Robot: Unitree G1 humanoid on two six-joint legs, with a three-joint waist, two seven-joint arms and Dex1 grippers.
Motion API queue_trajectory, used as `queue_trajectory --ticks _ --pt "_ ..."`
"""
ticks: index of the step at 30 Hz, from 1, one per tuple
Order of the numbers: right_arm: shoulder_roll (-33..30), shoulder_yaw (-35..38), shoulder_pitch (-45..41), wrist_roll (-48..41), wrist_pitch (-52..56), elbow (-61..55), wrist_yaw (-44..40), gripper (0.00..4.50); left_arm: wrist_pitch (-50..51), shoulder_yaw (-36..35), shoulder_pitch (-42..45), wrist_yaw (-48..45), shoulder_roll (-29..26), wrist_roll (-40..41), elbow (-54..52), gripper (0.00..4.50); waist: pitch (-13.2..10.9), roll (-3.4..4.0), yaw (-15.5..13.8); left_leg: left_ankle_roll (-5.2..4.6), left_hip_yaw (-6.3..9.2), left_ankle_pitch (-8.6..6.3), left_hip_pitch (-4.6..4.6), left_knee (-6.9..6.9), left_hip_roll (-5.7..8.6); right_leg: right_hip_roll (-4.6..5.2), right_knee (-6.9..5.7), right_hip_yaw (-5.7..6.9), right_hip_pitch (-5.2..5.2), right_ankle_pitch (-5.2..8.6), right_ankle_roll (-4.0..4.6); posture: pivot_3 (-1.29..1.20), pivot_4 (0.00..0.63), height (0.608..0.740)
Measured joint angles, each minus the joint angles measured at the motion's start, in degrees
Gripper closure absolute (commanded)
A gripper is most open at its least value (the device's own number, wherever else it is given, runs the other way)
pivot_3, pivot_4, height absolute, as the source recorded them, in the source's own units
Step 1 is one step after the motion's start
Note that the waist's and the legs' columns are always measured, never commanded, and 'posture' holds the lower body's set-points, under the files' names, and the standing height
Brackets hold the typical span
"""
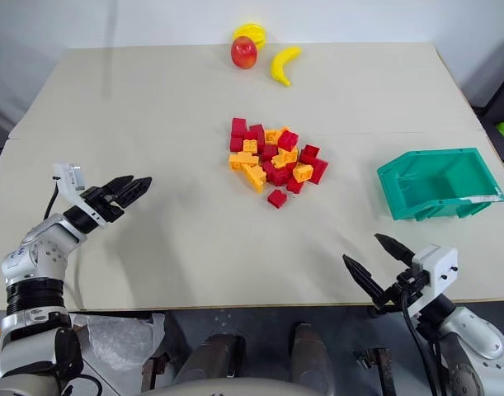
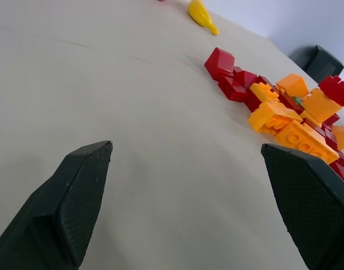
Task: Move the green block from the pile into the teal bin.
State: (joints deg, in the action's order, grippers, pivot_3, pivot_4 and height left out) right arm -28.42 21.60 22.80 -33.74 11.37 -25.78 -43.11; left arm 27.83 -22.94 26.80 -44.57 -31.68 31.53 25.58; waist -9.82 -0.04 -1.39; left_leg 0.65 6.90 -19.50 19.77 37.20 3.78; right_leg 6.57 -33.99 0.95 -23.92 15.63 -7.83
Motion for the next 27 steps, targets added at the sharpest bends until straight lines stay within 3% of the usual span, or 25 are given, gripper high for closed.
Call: queue_trajectory --ticks 11,15,23,27 --pt "-1.64 -0.88 -1.45 -0.66 4.55 -2.44 2.45 0.03 -7.15 2.31 0.18 -0.73 -0.21 -3.01 -0.04 0.00 0.00 0.00 0.03 0.00 -0.05 0.00 -0.02 0.03 0.00 0.00 -0.04 -0.05 -0.01 0.00 0.00 0.00 0.150 0.740" --pt "-1.81 -2.13 -4.48 -0.64 8.63 -7.06 7.57 0.03 -16.04 4.03 0.43 -9.38 -0.93 -3.88 0.11 0.00 0.00 0.00 0.03 0.00 -0.09 0.00 -0.01 0.05 -0.01 0.01 -0.05 -0.06 -0.03 0.00 0.00 0.00 0.150 0.740" --pt "-1.11 -14.56 -19.68 3.76 20.30 -13.68 20.73 0.03 -35.00 7.27 7.74 -26.50 -0.30 -5.84 10.46 0.00 0.00 0.00 0.11 -0.01 -0.11 0.01 0.12 0.18 0.05 0.01 -0.14 -0.04 -0.15 -0.01 0.01 0.00 0.150 0.740" --pt "4.78 -20.23 -32.10 6.74 30.27 -11.68 30.26 0.97 -41.52 8.83 10.66 -32.96 0.21 -6.63 16.11 0.00 0.01 -0.04 0.62 0.00 -0.20 0.02 0.66 0.53 0.22 0.01 -0.80 -0.10 -0.81 -0.02 0.03 0.00 0.150 0.740"
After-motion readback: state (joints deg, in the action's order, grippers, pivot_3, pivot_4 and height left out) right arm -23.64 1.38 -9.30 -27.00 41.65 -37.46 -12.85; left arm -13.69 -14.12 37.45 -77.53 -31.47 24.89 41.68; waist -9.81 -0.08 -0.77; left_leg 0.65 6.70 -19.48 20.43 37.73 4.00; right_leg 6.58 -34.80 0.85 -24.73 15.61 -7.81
